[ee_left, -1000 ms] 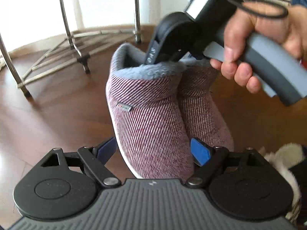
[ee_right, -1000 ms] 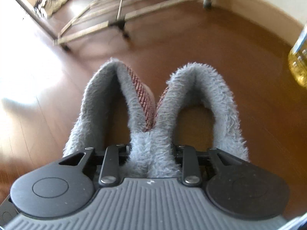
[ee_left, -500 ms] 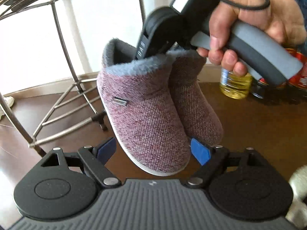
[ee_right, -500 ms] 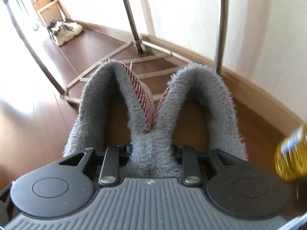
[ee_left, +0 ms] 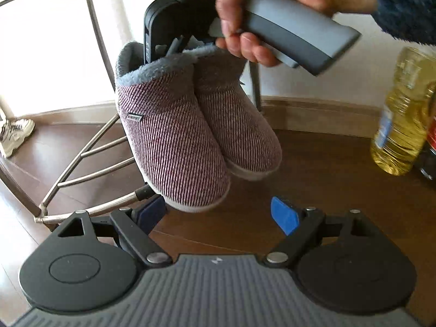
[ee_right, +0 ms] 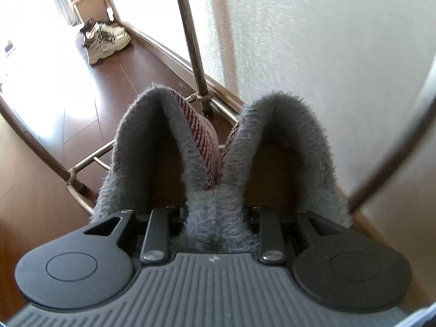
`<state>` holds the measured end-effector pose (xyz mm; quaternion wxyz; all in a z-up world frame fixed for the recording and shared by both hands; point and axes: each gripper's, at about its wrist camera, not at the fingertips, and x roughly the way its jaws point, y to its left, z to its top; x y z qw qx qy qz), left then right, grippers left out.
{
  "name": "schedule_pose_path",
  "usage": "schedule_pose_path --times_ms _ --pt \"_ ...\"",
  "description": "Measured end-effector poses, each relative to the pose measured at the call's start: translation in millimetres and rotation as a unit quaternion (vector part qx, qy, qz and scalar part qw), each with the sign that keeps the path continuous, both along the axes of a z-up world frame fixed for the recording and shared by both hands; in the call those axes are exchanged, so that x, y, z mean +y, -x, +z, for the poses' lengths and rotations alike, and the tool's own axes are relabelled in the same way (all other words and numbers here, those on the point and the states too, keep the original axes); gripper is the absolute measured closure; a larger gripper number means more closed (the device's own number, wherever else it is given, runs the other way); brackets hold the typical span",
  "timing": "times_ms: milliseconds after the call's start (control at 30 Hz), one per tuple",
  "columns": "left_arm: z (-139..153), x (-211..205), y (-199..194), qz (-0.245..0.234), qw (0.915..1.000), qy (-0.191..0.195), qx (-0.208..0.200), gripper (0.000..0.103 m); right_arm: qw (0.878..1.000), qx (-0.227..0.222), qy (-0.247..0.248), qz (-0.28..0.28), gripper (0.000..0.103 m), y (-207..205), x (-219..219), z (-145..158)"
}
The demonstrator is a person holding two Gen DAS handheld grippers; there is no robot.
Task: Organize scattered shoes
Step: 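Lift the pink slippers and carry them toward the chrome shelf, then lower the pink slippers onto the bottom tier and open the right tool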
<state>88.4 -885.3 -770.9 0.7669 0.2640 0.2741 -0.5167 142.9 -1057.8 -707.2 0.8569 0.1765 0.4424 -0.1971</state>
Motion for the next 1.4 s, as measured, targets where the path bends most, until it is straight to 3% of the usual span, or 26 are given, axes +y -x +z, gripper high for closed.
schedule_pose_path --times_ms 333,500,700,900,1000,1033,1067,1133,1300,1400 --pt "-19.3 -22.1 7.4 0.029 0.9993 -0.02 -0.011 0.016 0.999 0.038 -0.025 -0.008 0.077 -46.7 -32.5 -21.4" --pt "-25.4 -32.2 6.0 0.031 0.9994 -0.015 -0.007 0.016 0.999 0.03 -0.011 0.009 0.07 -51.4 -36.4 -24.3" --pt "-27.7 -38.3 11.4 0.027 0.9995 -0.011 -0.014 0.016 0.994 -0.045 0.088 0.036 0.059 -36.8 -28.2 -1.0" --pt "-24.2 -40.0 10.4 0.022 0.9995 0.001 -0.022 0.016 0.988 -0.107 0.098 0.045 0.052 4.2 -23.5 17.1" --pt "-26.9 -37.0 11.9 0.001 0.9996 0.0 -0.028 0.017 0.986 -0.125 0.095 0.05 0.056 45.5 -18.7 20.3" --pt "-29.6 -33.8 14.0 -0.018 0.9994 -0.006 -0.03 0.017 0.988 -0.12 0.085 0.048 0.064 64.0 -14.0 14.3" --pt "-29.2 -33.6 14.5 -0.021 0.9993 -0.007 -0.031 0.017 0.989 -0.115 0.075 0.046 0.079 82.5 -9.4 8.3" --pt "-38.3 -29.9 22.0 -0.06 0.9968 -0.028 -0.044 0.017 0.994 -0.09 0.049 0.04 0.087 116.9 -0.2 -11.0" --pt "-59.1 -36.9 30.0 -0.097 0.9918 -0.064 -0.054 0.017 1.0 -0.005 -0.004 0.013 0.089 153.5 19.0 -76.1" --pt "-63.4 -43.7 30.4 -0.098 0.9917 -0.064 -0.052 0.017 1.0 -0.001 -0.002 0.0 0.089 146.7 17.0 -94.6"
